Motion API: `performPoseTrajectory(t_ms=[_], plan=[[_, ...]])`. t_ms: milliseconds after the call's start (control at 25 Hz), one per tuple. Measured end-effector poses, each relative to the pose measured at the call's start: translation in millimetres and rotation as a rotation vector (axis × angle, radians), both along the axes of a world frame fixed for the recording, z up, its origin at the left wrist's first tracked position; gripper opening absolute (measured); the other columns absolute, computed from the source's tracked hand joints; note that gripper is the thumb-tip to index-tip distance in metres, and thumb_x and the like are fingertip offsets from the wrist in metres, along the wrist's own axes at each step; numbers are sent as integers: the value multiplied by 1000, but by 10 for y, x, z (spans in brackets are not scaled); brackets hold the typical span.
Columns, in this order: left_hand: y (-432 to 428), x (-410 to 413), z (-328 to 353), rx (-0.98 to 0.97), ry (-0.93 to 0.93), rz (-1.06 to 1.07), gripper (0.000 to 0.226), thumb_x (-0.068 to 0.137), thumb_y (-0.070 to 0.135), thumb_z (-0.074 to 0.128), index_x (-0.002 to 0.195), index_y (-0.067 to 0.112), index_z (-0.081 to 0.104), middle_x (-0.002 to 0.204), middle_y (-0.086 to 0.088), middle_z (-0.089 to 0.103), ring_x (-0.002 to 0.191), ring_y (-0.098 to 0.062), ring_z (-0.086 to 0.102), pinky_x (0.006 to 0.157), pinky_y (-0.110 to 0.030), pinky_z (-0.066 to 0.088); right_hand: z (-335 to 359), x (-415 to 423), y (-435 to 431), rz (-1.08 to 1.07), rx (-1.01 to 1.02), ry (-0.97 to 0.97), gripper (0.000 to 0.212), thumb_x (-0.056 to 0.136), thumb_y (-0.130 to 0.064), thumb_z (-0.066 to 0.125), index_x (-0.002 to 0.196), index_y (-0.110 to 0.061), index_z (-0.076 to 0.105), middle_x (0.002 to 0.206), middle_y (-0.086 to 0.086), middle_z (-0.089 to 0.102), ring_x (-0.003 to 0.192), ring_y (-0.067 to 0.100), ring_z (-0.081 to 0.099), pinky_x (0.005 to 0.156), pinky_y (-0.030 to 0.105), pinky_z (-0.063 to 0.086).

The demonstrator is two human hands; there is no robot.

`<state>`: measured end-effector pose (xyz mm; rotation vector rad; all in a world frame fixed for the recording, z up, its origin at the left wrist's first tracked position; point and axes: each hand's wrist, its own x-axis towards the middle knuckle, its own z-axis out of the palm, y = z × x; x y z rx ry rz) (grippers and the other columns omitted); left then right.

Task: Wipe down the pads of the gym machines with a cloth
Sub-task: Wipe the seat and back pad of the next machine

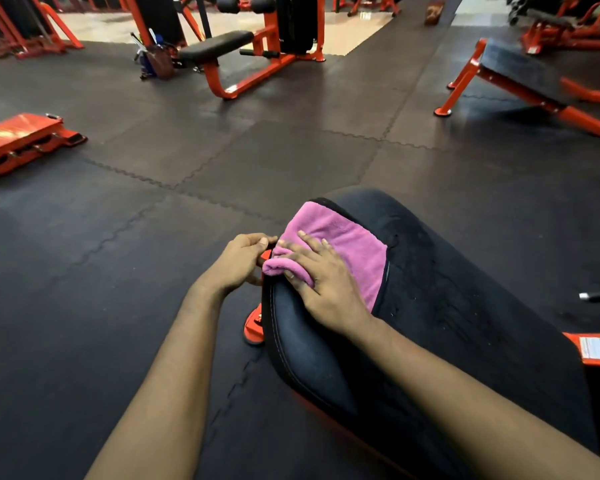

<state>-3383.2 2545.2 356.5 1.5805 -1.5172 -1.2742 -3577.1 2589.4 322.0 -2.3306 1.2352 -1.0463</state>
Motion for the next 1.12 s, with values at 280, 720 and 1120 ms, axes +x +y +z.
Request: performPoseTrajectory(t_ms=[280, 720, 1120], plan=[[-31, -157, 102, 24, -93, -25, 38, 107, 30, 40, 110, -3, 56, 95, -19, 61, 67, -26, 57, 45, -33, 52, -61, -45, 641, 15, 14, -3, 35, 105, -36, 43, 133, -38, 64, 152, -14, 50, 152, 12, 27, 124, 41, 18], [172, -373, 114, -49, -353, 48, 33, 106, 45, 29, 105, 13, 38, 113, -20, 56, 94, -34, 57, 70, -39, 50, -491, -415, 1702, -7, 14, 159, 60, 96, -24, 64, 152, -33, 44, 166, -15, 23, 156, 16, 13, 123, 49, 16], [-53, -218, 36, -91, -269, 7, 28, 105, 40, 40, 91, 16, 45, 88, -7, 56, 75, -22, 53, 50, -33, 52, -253, 48, 988, -202, 57, 136, 57, 96, -39, 47, 152, -40, 40, 170, -9, 11, 157, 14, 3, 125, 49, 13]])
